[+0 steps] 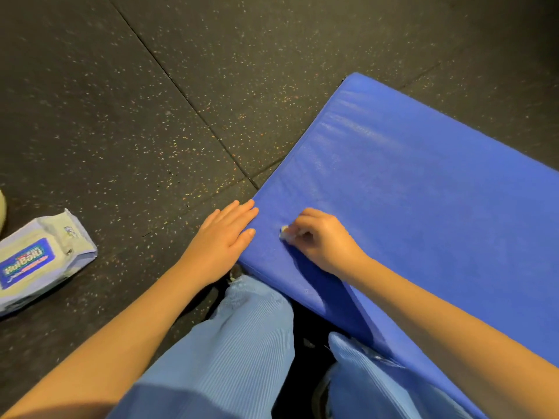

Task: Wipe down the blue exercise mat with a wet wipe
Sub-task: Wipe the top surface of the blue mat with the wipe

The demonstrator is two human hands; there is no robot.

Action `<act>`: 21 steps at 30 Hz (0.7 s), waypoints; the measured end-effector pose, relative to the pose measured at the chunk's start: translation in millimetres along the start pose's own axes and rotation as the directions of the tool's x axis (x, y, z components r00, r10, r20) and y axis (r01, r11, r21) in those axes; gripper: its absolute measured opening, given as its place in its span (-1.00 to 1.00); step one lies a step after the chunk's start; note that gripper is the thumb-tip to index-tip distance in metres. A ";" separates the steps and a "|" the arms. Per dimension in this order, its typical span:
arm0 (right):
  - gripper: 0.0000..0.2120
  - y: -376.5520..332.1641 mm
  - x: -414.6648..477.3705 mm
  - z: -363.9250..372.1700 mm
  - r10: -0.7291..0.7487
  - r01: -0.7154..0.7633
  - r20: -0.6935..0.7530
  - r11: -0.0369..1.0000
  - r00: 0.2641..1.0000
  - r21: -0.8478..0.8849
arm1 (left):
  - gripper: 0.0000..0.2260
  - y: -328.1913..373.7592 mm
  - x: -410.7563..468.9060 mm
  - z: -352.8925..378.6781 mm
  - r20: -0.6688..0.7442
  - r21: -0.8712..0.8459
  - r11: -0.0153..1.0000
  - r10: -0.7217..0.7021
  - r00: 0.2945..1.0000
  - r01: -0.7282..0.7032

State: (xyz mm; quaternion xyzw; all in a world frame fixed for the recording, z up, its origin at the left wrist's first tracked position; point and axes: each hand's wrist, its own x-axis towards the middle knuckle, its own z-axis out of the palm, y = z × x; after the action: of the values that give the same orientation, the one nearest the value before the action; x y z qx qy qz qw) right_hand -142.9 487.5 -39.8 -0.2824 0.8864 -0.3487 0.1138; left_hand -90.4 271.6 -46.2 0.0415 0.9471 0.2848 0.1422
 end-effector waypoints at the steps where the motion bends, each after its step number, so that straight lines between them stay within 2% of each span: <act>1: -0.96 1.7 11.3 3.9 0.072 -0.073 -0.076 0.997 0.995 -0.014 | -0.43 0.9 -0.1 -0.4 0.002 -0.020 1.000 -0.013 1.000 0.014; 3: -0.95 -5.1 19.2 14.3 0.142 -0.143 -0.123 0.990 0.982 0.000 | -0.43 2.8 -0.2 -1.4 0.010 -0.043 0.998 -0.034 0.999 0.035; 6: -0.94 -24.3 4.8 21.0 -0.046 0.046 0.027 0.999 0.999 0.020 | -0.43 0.3 -2.5 -3.4 0.013 -0.033 0.999 -0.033 0.999 0.033; 8: -0.96 -19.9 14.5 9.7 -0.082 0.081 0.100 0.997 0.992 0.017 | -0.43 -3.0 -5.9 -4.3 0.018 -0.031 0.999 -0.037 0.999 0.037; 10: -0.93 -0.8 42.2 1.4 -0.002 0.004 0.026 0.997 1.000 -0.079 | -0.46 -3.9 -9.0 -3.6 0.021 -0.044 0.998 -0.047 0.999 0.047; 11: -0.91 10.8 55.9 -1.2 0.089 -0.092 -0.029 0.987 0.996 -0.133 | -0.49 -4.1 -10.2 -2.8 0.020 -0.052 0.997 -0.051 0.999 0.052; 13: -0.87 19.5 70.3 0.0 0.267 -0.290 -0.155 0.945 0.951 -0.151 | -0.50 -4.3 -12.0 -2.5 0.010 -0.066 0.996 -0.059 0.998 0.059; 14: -0.86 16.6 70.6 4.3 0.291 -0.316 -0.172 0.938 0.941 -0.140 | -0.47 -5.4 -13.3 -2.9 0.006 -0.067 0.996 -0.062 0.998 0.062; 18: -0.86 -6.9 52.1 13.1 0.111 -0.112 -0.021 0.991 0.994 -0.077 | -0.38 -11.4 -21.2 -2.9 -0.006 -0.069 0.996 -0.055 0.998 0.054; 21: -0.89 7.4 76.5 -0.8 0.164 -0.163 -0.006 0.976 0.987 -0.141 | -0.48 -9.0 -25.8 -4.0 -0.007 -0.135 0.987 -0.089 0.996 0.087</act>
State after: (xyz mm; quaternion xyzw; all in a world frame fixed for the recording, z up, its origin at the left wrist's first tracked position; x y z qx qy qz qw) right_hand -208.6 448.0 -44.6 -0.2169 0.9288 -0.2738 0.1241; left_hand -66.9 257.9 -41.7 -0.0117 0.9275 0.3418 0.1508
